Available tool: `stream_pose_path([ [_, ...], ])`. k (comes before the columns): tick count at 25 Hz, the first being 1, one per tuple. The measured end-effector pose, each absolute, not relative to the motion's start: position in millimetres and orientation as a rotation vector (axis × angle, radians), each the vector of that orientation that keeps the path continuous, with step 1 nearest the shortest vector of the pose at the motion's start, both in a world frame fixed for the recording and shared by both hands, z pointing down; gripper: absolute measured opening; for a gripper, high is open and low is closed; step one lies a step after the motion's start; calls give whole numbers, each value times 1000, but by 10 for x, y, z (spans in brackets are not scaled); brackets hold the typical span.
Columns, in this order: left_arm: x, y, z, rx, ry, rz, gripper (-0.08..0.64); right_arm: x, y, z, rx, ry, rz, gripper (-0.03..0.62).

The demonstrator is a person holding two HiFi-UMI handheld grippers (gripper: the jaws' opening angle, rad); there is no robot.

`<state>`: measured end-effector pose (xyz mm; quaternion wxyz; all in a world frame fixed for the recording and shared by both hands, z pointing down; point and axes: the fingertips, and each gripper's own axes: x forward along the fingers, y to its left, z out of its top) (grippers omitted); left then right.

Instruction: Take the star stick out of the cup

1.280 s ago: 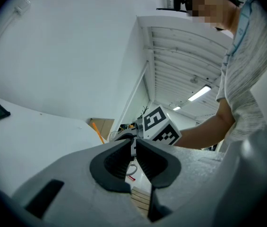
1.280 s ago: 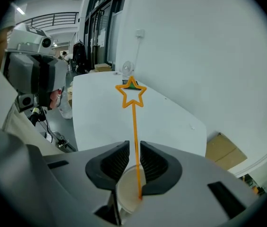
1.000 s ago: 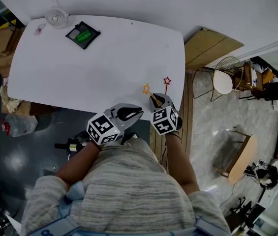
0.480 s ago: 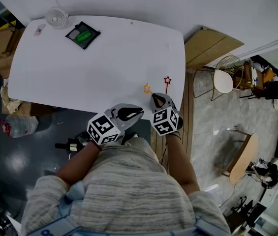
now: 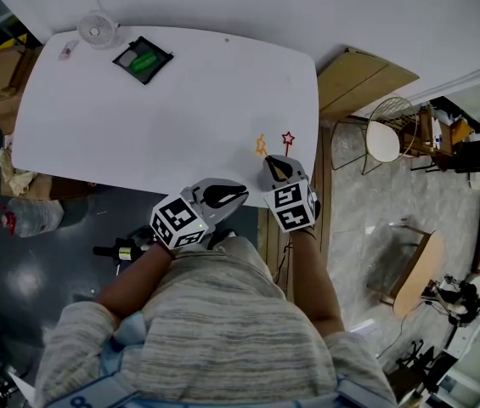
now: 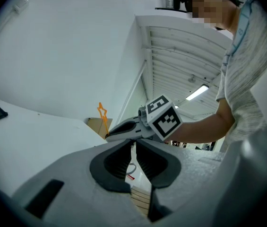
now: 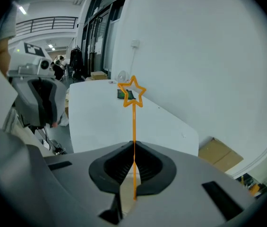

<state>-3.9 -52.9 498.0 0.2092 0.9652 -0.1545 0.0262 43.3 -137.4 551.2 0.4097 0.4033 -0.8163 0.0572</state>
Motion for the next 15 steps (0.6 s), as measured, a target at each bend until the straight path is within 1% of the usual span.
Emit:
stream_pose_path([
  [15,47,-437,4950,2695,-411,74,43,1034,-1717,4607,1371,-2285,456,12],
])
